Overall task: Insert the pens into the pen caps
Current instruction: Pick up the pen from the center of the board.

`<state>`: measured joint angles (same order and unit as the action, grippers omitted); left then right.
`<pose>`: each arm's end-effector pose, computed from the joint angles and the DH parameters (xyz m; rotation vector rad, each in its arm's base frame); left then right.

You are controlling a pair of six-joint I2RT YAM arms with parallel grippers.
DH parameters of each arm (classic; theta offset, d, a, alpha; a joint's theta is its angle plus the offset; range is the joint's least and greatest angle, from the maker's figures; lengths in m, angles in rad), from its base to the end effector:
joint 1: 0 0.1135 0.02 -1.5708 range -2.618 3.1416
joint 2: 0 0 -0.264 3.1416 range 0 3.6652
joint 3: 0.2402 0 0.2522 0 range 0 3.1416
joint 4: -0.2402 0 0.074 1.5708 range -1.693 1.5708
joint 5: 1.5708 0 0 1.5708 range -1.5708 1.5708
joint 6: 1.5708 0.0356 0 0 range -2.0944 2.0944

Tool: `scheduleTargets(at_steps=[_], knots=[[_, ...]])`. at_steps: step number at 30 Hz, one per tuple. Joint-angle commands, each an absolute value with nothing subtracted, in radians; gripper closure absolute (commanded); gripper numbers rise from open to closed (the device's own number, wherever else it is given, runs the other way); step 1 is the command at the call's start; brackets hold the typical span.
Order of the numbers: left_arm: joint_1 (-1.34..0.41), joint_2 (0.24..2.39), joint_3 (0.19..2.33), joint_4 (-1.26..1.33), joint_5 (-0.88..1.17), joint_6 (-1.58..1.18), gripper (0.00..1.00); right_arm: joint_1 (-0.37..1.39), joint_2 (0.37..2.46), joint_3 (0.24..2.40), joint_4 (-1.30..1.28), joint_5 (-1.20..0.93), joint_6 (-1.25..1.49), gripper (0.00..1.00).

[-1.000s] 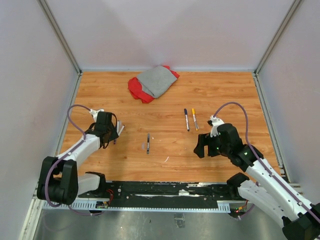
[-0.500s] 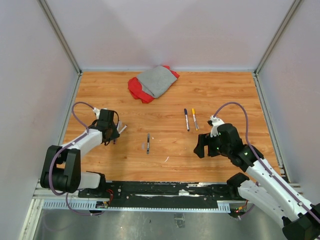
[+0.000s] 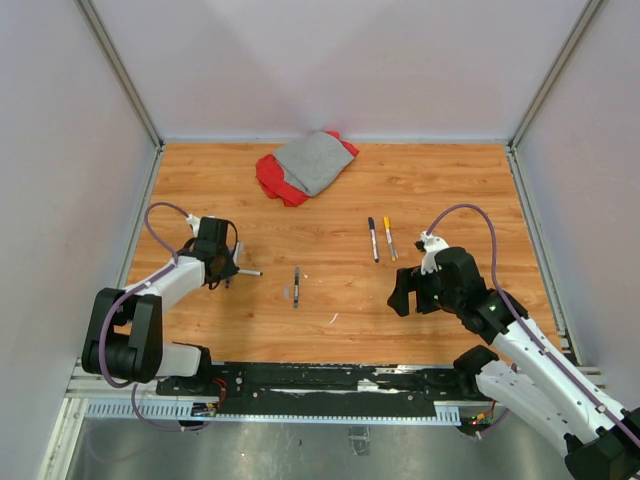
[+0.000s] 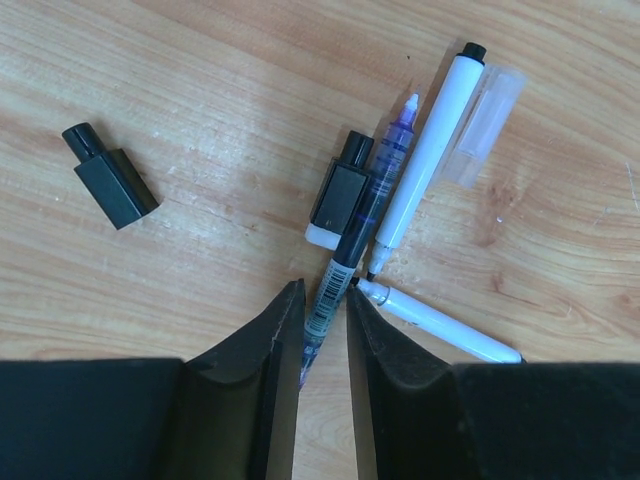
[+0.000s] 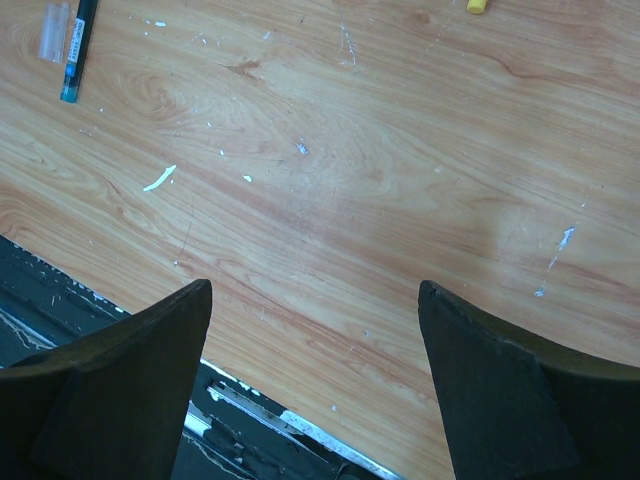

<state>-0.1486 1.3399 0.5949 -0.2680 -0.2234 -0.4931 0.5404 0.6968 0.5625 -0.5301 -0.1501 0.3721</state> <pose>0.2364 -0.0274 0.1563 -0.5166 2.4927 0.0410 0.1296 0.0839 0.2423 -0.2783 2.2934 0.6512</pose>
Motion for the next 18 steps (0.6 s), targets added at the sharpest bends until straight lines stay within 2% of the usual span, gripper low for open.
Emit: scheduleTargets(at_steps=[1,18], knots=[[-0.141,1.340,0.591,-0.259,-0.170,-0.486,0.73,0.522,0.687,0.590,-0.546,-0.155,0.359,0.16],[-0.141,1.331,0.635,-0.270,-0.146,-0.470,0.81,0.521,0.691,0.592,-0.542,-0.155,0.358,0.15]])
